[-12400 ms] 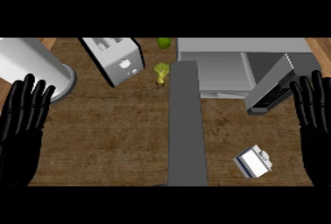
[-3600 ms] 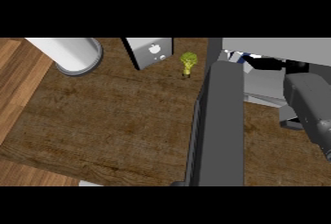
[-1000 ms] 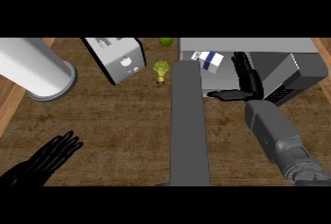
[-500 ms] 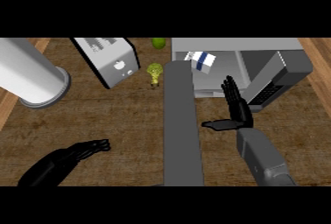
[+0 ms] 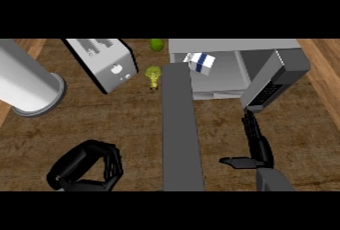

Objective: Pick up the milk, place it into the microwave and close the microwave

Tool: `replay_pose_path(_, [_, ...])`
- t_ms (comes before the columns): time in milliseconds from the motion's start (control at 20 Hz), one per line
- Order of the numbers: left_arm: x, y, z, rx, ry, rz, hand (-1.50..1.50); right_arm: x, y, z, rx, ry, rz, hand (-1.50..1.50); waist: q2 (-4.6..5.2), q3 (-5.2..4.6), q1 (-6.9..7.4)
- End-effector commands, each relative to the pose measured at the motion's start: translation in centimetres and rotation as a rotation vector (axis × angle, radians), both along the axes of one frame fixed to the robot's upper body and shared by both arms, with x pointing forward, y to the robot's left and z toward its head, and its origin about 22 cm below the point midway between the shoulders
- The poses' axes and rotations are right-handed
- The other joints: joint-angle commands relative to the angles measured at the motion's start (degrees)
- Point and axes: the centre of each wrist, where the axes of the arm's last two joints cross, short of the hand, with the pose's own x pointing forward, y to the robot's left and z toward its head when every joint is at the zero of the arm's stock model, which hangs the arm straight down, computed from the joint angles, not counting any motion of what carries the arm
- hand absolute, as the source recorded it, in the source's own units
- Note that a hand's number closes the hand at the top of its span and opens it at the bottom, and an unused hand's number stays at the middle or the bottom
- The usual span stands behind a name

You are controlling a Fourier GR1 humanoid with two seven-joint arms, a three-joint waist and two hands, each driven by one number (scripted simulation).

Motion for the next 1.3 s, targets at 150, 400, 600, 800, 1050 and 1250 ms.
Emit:
replay_pose_path(150, [1.9, -2.7, -0.8, 0.103, -0.042, -0.052, 1.5, -7.6, -5.3, -1.4, -0.011, -0.01, -0.045, -1.5, -0.09, -0.18, -1.41])
replay_pose_path(400, [3.1, -6.6, -2.6, 0.114, -0.042, -0.121, 1.5, -11.8, -7.4, -0.2, 0.004, -0.072, -0.079, -1.5, 0.49, -0.09, -0.51])
replay_pose_path(600, [2.9, -8.9, -3.9, 0.13, -0.134, -0.135, 1.5, -12.7, -9.7, 2.5, 0.04, -0.098, -0.042, -1.5, 0.62, -0.11, -0.15])
replay_pose_path(800, [2.1, -12.6, -5.7, 0.097, -0.133, -0.194, 1.5, -14.3, -9.7, 4.9, 0.037, -0.18, -0.022, -1.5, 0.84, -0.03, -0.07])
replay_pose_path(1050, [0.7, -16.1, -6.6, 0.134, -0.04, -0.277, 1.5, -16.4, -8.4, 7.2, 0.103, -0.198, 0.077, -1.5, 0.95, 0.01, -0.85])
replay_pose_path(1250, [-1.1, -18.9, -7.3, 0.179, -0.077, -0.246, 1.5, -14.7, -8.1, 10.6, 0.117, -0.244, 0.132, -1.5, 1.12, -0.02, -0.8])
